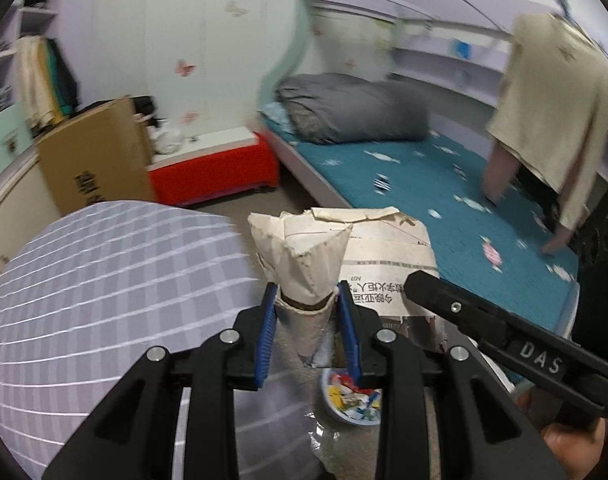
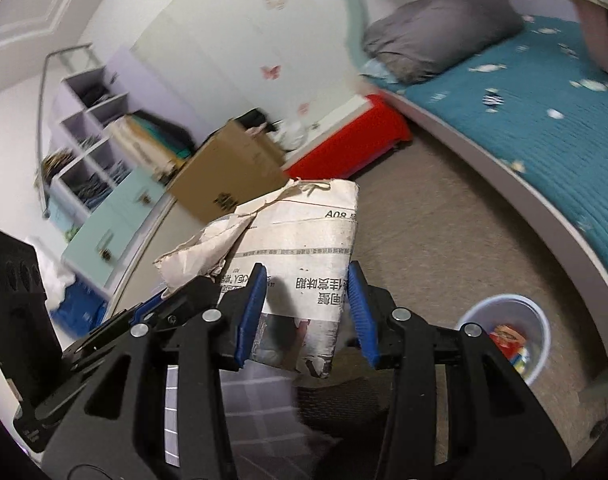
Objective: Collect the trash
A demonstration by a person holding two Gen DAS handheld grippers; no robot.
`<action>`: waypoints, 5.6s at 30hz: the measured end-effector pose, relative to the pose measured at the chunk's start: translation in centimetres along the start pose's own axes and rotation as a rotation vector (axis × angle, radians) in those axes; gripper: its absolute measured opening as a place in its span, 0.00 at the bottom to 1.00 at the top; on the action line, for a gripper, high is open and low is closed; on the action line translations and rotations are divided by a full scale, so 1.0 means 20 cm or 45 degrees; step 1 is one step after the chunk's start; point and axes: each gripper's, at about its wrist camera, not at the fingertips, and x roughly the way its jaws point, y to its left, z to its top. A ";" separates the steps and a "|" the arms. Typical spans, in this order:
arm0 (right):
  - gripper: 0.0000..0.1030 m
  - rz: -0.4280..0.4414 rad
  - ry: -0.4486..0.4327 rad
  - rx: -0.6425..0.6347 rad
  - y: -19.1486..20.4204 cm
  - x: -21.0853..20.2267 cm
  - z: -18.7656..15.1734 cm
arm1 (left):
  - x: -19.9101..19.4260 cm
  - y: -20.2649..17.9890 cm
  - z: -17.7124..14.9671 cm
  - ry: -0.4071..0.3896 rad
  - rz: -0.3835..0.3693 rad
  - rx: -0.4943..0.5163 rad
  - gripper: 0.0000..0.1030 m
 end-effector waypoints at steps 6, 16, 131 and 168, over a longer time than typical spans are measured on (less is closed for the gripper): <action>0.41 -0.084 0.009 0.127 -0.37 -0.08 -0.10 | 0.26 -0.28 -0.14 0.123 -0.089 0.079 0.28; 0.43 -0.218 0.066 0.252 -0.77 -0.03 -0.23 | 0.67 -0.47 -0.36 0.321 -0.165 0.124 0.28; 0.91 -0.267 -0.475 -0.608 0.50 -1.01 -0.56 | -1.15 -0.09 -0.46 -0.507 0.346 -0.002 0.95; 0.91 -0.274 -0.472 -0.587 0.47 -1.00 -0.55 | -1.15 -0.08 -0.45 -0.494 0.337 0.007 0.95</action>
